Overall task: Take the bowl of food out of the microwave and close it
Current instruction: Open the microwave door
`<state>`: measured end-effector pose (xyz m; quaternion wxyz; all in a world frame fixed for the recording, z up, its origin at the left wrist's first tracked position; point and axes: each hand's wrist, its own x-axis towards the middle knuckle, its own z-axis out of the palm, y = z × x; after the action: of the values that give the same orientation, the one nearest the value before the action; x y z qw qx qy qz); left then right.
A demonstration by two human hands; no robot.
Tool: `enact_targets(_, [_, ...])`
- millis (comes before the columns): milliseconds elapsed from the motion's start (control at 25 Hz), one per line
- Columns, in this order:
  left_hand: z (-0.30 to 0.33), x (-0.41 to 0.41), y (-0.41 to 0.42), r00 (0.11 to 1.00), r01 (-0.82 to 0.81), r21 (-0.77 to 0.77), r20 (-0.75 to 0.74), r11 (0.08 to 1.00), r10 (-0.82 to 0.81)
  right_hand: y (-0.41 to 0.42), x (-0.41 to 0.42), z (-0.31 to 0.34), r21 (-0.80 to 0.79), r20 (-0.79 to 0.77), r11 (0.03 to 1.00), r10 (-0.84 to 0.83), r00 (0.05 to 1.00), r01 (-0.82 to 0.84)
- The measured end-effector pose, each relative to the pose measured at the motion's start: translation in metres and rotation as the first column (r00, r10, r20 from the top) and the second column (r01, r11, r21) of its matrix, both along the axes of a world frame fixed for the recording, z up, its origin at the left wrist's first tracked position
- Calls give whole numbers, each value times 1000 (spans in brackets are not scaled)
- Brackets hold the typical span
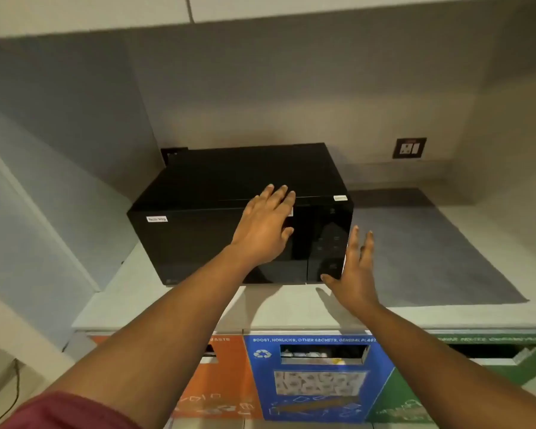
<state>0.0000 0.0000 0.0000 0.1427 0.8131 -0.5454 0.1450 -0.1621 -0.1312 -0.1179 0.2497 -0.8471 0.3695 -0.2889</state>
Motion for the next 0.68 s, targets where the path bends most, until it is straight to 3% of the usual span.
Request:
enact_targets(200, [-25,13,-32,995,-103,11,12,995,103,-25,22,-53,100,3,995,27,1000,-27])
enact_targets(360, [-43,13,-38,987,-132,-120,77,984,142,-36,43,-74,159,137,984,55,989,-77])
enact_targets(520, [-46,14,-40,987,-120,-187,78,975,137,-35,52,-92,80,274,996,7,962,-30])
enact_targets(680, [-46,12,-40,991,-112,-226,42,968,125,-37,57,-102,-48,277,996,-58,959,74])
